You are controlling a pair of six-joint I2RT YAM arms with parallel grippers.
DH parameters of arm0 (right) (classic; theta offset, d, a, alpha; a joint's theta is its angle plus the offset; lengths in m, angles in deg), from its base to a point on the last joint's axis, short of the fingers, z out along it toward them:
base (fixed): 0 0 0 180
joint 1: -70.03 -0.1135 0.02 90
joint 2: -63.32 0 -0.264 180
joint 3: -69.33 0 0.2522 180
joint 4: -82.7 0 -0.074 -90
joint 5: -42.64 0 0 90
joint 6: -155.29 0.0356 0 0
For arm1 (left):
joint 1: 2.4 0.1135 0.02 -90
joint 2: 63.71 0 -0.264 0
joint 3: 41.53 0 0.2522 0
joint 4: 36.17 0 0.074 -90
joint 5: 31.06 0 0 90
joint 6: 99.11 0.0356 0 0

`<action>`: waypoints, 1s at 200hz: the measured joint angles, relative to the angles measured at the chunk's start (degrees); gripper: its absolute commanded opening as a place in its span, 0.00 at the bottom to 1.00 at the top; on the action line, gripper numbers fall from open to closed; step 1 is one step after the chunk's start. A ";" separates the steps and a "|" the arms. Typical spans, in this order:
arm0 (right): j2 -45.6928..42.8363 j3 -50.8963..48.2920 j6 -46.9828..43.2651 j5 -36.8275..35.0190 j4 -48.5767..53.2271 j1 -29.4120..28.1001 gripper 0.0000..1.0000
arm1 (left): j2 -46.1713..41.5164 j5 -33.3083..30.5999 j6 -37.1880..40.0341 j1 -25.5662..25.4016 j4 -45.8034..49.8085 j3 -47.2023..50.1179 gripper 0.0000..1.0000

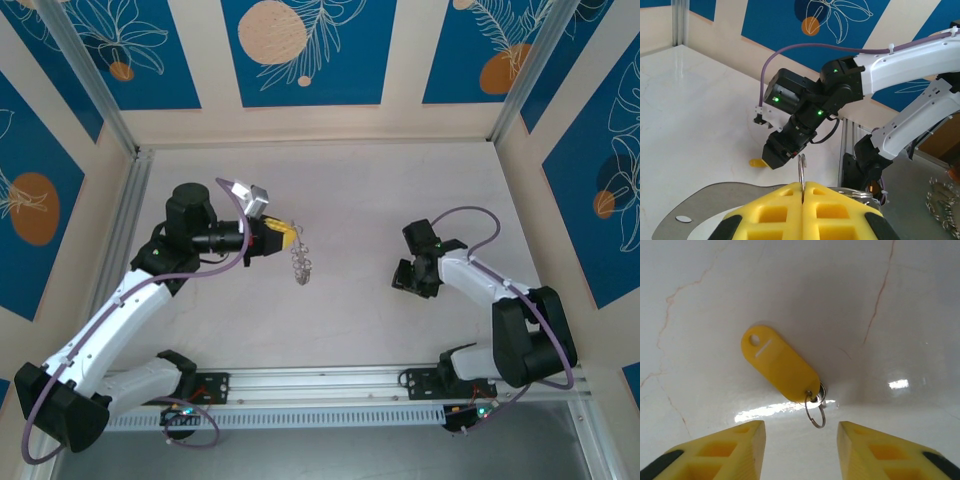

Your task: Put the keys on the keyring

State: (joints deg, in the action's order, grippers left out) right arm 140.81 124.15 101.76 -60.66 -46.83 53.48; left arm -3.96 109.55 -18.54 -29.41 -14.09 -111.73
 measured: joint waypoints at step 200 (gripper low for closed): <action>6.43 2.99 0.00 -0.20 1.66 0.02 0.21 | 0.11 3.21 -5.55 1.16 -7.17 1.81 0.00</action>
State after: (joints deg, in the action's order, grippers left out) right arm 147.24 127.15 101.76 -60.85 -45.17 53.50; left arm -3.85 112.76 -24.09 -28.25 -21.26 -109.92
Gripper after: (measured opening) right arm 0.218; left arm 0.050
